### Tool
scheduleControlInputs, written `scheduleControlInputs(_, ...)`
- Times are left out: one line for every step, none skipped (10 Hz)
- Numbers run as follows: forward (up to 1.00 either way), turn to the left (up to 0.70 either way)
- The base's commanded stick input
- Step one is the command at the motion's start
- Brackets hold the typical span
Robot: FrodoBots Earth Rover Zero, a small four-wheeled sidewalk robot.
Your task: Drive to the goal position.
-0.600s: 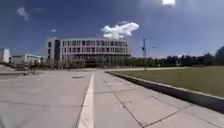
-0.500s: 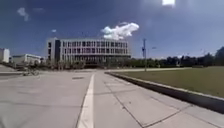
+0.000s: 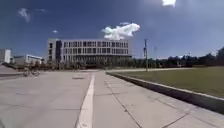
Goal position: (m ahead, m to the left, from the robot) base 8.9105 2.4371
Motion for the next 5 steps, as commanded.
scheduleControlInputs(0.70,0.01)
scheduleControlInputs(0.70,0.01)
scheduleControlInputs(0.70,0.01)
scheduleControlInputs(0.70,0.01)
scheduleControlInputs(0.70,0.01)
